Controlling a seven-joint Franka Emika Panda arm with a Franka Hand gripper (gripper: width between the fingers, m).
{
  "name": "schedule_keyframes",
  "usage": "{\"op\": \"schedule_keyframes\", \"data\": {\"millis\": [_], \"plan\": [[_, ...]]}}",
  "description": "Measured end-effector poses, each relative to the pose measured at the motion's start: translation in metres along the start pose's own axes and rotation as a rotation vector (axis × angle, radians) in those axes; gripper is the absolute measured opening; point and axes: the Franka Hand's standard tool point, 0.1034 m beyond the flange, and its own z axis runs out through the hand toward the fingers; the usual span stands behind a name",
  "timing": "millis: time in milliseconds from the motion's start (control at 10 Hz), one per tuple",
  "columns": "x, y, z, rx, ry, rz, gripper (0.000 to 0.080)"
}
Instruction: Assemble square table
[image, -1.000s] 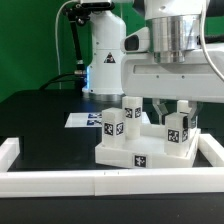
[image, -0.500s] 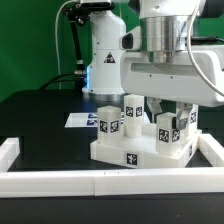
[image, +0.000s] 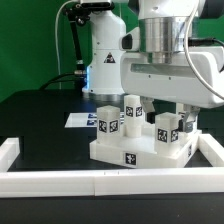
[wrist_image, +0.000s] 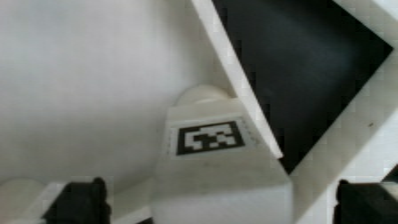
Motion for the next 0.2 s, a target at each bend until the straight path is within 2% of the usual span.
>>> {"op": "schedule_keyframes", "data": {"millis": [200], "plan": [[0.0000, 0.0001, 0.0001, 0.000, 0.000, -0.002, 0.0648]]}}
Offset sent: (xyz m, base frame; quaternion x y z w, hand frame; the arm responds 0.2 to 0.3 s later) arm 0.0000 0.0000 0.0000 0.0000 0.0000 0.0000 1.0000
